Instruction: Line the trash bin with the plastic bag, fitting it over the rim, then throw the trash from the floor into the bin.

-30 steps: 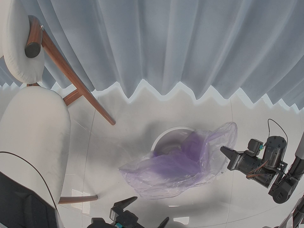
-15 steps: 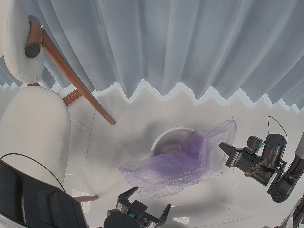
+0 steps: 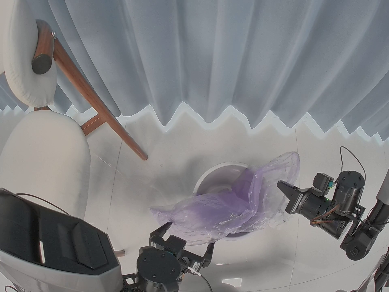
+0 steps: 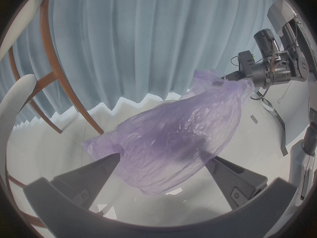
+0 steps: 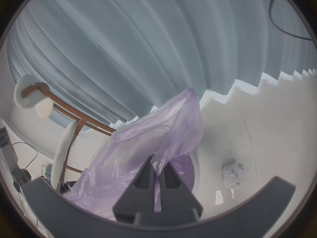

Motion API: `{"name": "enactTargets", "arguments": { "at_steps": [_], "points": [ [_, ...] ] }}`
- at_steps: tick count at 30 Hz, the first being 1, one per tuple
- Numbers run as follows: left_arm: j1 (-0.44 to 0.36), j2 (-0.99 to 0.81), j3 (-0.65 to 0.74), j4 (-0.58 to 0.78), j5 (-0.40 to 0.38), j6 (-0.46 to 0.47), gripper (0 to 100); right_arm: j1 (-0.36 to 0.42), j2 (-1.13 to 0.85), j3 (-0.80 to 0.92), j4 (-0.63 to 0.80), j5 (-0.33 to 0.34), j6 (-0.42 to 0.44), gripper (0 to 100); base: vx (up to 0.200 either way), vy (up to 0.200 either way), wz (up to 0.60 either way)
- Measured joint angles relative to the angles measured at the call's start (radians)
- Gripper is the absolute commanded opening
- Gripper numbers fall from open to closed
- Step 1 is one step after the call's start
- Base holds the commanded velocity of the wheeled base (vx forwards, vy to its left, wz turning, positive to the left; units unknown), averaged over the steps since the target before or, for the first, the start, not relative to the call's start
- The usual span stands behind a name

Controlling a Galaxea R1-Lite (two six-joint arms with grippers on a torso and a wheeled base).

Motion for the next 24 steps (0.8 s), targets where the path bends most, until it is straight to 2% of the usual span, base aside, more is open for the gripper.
{"name": "enactTargets", "arguments": {
  "at_steps": [24],
  "points": [
    [0.054,-0.11,0.008,-0.008,0.032,-0.007,100,0.039,0.0,0.122,-0.015,0.001,0.0,0,0.0,0.0,0.0]
  ]
}}
